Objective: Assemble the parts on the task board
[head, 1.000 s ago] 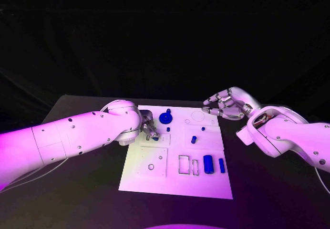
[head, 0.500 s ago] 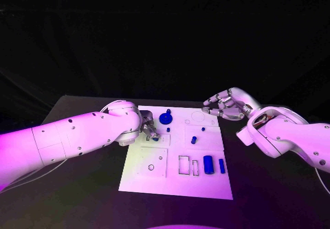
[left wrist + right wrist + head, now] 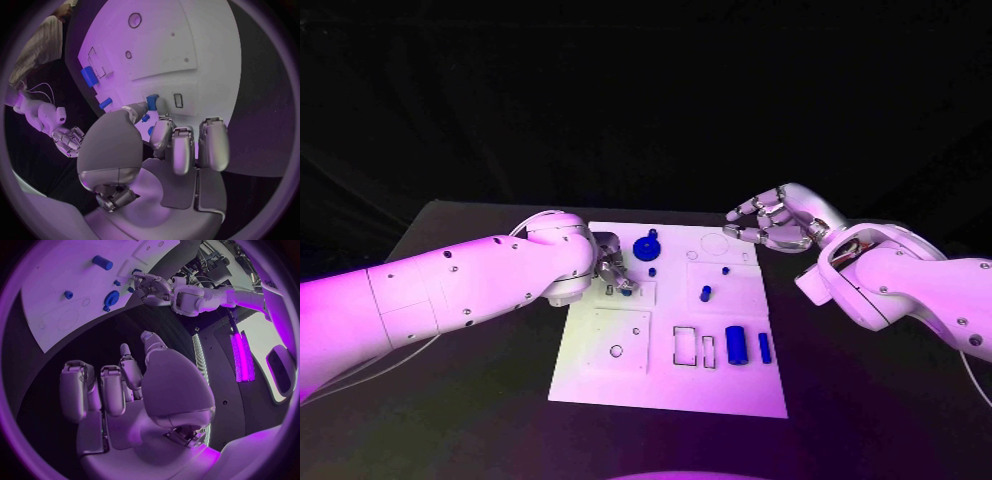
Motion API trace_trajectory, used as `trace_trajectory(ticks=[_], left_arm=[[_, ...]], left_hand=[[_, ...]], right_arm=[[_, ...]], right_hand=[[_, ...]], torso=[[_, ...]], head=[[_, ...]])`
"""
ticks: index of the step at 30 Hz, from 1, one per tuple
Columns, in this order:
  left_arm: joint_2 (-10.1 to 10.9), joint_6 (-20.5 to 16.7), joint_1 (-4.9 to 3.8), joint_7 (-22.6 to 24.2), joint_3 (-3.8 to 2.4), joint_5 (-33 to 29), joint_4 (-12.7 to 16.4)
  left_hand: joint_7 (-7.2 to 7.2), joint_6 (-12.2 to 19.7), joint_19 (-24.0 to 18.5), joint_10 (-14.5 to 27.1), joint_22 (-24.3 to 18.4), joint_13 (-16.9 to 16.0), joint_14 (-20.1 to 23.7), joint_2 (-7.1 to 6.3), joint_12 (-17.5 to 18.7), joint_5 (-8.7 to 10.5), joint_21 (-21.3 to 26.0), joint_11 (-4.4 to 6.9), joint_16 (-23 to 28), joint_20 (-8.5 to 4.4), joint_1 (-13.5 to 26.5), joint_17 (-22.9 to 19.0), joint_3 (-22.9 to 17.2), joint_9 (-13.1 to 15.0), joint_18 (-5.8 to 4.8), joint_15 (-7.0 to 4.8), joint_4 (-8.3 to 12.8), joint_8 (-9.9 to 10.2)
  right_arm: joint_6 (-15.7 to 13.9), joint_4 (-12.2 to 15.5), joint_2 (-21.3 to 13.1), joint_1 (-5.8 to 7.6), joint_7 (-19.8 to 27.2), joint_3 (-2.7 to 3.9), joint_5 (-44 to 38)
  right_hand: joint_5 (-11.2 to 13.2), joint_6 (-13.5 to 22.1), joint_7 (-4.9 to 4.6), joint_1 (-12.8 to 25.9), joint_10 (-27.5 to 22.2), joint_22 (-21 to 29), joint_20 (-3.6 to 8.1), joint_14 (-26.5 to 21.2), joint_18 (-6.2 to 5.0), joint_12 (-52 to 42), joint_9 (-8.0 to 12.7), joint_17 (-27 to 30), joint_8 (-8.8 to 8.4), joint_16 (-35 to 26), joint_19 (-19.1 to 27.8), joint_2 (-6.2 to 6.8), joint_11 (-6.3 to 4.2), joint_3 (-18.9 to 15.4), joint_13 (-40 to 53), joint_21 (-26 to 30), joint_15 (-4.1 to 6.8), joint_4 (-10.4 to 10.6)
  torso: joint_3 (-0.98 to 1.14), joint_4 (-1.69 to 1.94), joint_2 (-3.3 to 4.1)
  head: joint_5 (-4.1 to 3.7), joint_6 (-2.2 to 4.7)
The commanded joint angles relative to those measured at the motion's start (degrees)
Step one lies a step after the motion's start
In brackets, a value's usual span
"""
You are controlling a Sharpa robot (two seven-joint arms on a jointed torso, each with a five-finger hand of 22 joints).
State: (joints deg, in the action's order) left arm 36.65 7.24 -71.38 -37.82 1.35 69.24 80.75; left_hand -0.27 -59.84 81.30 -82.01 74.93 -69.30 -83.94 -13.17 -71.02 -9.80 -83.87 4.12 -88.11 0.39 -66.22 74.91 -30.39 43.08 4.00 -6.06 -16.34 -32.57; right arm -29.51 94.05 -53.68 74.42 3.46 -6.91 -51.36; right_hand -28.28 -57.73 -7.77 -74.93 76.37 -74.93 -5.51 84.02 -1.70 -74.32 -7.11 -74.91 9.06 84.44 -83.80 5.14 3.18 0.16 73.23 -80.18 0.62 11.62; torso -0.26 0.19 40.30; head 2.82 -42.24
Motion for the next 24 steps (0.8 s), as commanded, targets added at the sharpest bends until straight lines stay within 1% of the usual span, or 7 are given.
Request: trace_trajectory(ticks=[1,14,15,20,23,24], left_arm=[[-0.2,1.0,0.04,-0.2,0.01,0.2,-0.1],[-0.2,0.0,0.04,-0.1,-0.02,0.1,-0.5],[-0.2,-0.1,0.04,-0.1,-0.04,0.0,-0.5],[0.0,-0.9,0.05,0.0,-0.12,-0.5,-0.3],[0.0,-1.4,0.05,0.0,-0.16,-0.6,-0.2],[0.1,-1.6,0.05,0.0,-0.17,-0.7,-0.1]], left_hand=[[0.15,-0.2,0.4,0.0,1.2,-0.1,-5.5,0.55,-0.4,-0.05,-0.4,-0.33,-0.2,-0.05,0.6,13.3,1.3,-0.2,-0.96,-0.46,-0.2,0.4],[0.17,-0.4,0.5,0.0,1.3,-0.2,-5.5,2.0,-0.6,-0.15,-0.4,-0.35,-0.3,-0.1,1.9,13.3,5.0,-0.3,-0.98,-0.44,-0.5,0.7],[0.17,-0.4,0.5,0.0,1.3,-0.2,-5.5,2.24,-0.6,-0.17,-0.4,-0.38,-0.3,-0.1,2.3,13.3,5.6,-0.3,-0.98,-0.43,-0.5,0.8],[0.27,-0.7,0.5,0.0,1.4,-0.4,-5.5,3.24,-0.8,-0.16,-0.4,-0.46,-0.2,-0.08,5.3,13.3,10.0,-0.4,-0.99,-0.34,-0.5,1.0],[0.27,-0.7,0.5,0.0,1.4,-0.4,-5.5,3.9,-0.8,-0.18,-0.3,-0.45,-0.2,-0.08,5.8,13.3,12.5,-0.4,-0.98,-0.36,-0.5,1.1],[0.26,-0.7,0.5,0.0,1.4,-0.4,-5.5,4.06,-0.8,-0.18,-0.3,-0.45,-0.2,-0.08,5.8,13.3,13.0,-0.4,-0.98,-0.37,-0.5,1.1]], right_arm=[[0.6,0.1,0.0,-0.04,0.4,0.0,-0.2],[0.7,0.1,-0.1,-0.04,0.4,0.0,-0.2],[0.7,0.1,-0.1,-0.04,0.4,0.0,-0.2],[0.7,0.1,-0.2,-0.04,0.4,0.0,-0.2],[0.7,0.1,-0.2,-0.04,0.4,0.0,-0.2],[0.7,0.1,-0.2,-0.04,0.4,0.0,-0.2]], right_hand=[[-0.3,0.3,-0.02,0.6,-0.4,-9.0,0.28,3.6,-0.95,0.3,-0.1,-5.2,0.39,-0.4,0.2,-0.03,-0.1,-0.4,-0.1,0.5,0.39,0.0],[-0.3,0.4,-0.01,0.8,-0.5,-8.8,0.28,3.4,-1.05,0.5,-0.1,-4.7,0.4,-0.7,0.5,0.01,-0.1,-0.6,-0.3,0.9,0.39,0.2],[-0.3,0.4,-0.01,0.8,-0.5,-8.7,0.28,3.4,-1.05,0.5,-0.1,-4.7,0.4,-0.7,0.5,0.01,-0.1,-0.6,-0.3,0.9,0.39,0.2],[-0.3,0.4,-0.01,0.9,-0.6,-8.7,0.28,3.4,-1.08,0.5,-0.1,-4.6,0.41,-0.8,0.5,0.01,-0.1,-0.7,-0.3,1.1,0.39,0.3],[-0.3,0.4,-0.01,1.0,-0.5,-8.7,0.28,3.4,-1.08,0.5,-0.1,-4.6,0.41,-0.8,0.5,0.0,-0.1,-0.7,-0.3,1.1,0.39,0.3],[-0.3,0.4,-0.01,1.0,-0.5,-8.7,0.28,3.4,-1.08,0.5,-0.1,-4.6,0.41,-0.8,0.5,-0.01,-0.1,-0.7,-0.3,1.1,0.39,0.3]], torso=[[0.02,0.03,-0.04],[-0.01,0.01,-0.04],[-0.01,0.02,-0.03],[-0.03,0.02,-0.05],[-0.02,0.01,-0.04],[-0.04,0.01,-0.02]], head=[[-0.03,-0.04],[-0.07,0.19],[0.02,0.23],[0.02,0.32],[0.0,0.35],[0.01,0.4]])
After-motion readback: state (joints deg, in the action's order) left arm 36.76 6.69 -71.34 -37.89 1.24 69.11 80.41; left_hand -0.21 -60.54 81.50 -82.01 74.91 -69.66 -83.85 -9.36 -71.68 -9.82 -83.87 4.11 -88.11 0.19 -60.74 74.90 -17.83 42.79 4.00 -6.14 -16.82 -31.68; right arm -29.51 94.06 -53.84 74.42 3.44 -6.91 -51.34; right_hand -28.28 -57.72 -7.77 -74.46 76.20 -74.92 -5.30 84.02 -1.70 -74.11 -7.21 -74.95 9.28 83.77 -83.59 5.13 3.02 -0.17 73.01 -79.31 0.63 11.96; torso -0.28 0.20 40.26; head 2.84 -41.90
